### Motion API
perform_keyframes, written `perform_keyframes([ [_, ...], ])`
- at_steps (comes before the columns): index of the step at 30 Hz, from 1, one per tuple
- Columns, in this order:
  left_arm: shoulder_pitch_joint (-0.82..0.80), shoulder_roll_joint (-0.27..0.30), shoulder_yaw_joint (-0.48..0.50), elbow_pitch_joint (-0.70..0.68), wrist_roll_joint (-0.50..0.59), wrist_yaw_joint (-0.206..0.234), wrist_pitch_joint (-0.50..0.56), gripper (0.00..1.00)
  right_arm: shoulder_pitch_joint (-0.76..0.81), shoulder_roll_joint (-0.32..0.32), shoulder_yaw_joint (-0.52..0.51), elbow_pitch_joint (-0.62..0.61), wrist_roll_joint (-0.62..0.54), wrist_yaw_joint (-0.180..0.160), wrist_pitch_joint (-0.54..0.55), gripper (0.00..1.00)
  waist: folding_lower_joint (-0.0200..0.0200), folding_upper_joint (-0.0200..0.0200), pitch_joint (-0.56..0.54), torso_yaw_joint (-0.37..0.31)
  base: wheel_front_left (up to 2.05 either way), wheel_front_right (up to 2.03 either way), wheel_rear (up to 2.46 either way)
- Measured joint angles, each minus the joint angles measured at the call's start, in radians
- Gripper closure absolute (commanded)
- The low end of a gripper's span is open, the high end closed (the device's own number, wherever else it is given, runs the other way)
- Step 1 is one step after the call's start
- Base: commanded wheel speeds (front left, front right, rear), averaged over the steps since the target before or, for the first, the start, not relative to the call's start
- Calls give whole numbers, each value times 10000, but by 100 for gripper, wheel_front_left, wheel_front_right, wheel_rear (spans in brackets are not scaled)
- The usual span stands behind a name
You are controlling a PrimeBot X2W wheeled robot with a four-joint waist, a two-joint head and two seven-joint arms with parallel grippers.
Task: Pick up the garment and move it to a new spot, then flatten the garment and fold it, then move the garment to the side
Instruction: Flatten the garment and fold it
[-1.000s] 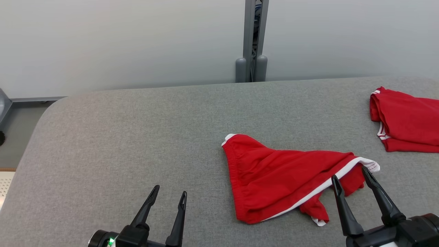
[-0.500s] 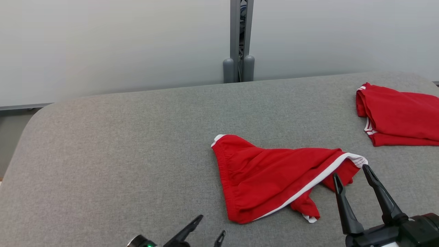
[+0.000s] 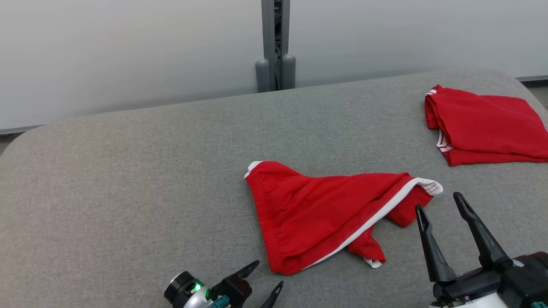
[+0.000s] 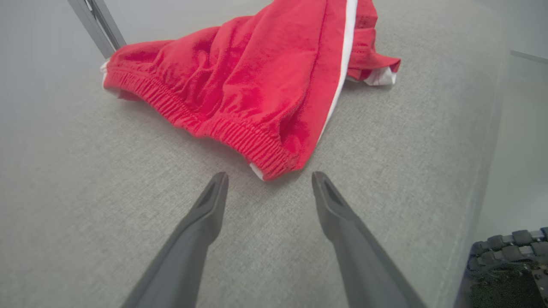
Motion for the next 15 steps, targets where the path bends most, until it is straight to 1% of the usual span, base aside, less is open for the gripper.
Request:
perform_keyframes([
  [1, -91, -58, -21, 123, -2, -2, 2, 0, -21, -4, -4, -6, 0, 0, 0, 0, 0, 0, 51, -32, 0, 0, 0],
  [4, -318, -138, -29, 339, -12, -6, 0, 11, -166, -33, 25, -36, 19, 0, 0, 0, 0, 0, 212, -122, 0, 0, 0],
  [5, -382, -144, -27, 407, -29, -6, 0, 16, -202, -36, 36, -46, 19, 0, 0, 0, 0, 0, 262, -156, 0, 0, 0],
  [6, -450, -157, -33, 500, -90, -6, 2, 24, -221, -36, 46, -48, 19, 0, 0, 0, 0, 0, 305, -194, 0, 0, 0],
  [7, -500, -161, -27, 554, -130, -6, 2, 41, -231, -36, 40, -50, 19, 0, 0, 0, 0, 0, 341, -232, 0, 0, 0],
  [8, -527, -167, -29, 571, -211, -6, 0, 52, -253, -36, 21, -52, 19, 0, 0, 0, 0, 0, 375, -265, 0, 0, 0],
  [10, -594, -198, -165, 652, -451, -12, 2, 65, -294, -36, -8, -61, 19, 0, 0, 0, 0, 0, 428, -326, 0, 0, 0],
  [11, -655, -201, -265, 669, -604, -15, 2, 75, -337, -40, 2, -65, 19, 0, 0, 0, 0, 0, 448, -356, 0, 0, 0],
  [12, -718, -207, -410, 644, -796, -19, 2, 77, -361, -50, 8, -71, 19, 0, 0, 0, 0, 0, 466, -385, 0, 0, 0],
  [15, -863, -159, -976, 443, -1455, -19, 2, 76, -372, -67, -2, -71, 19, 0, -2, 0, 0, 0, 524, -445, 0, 0, 0],
])
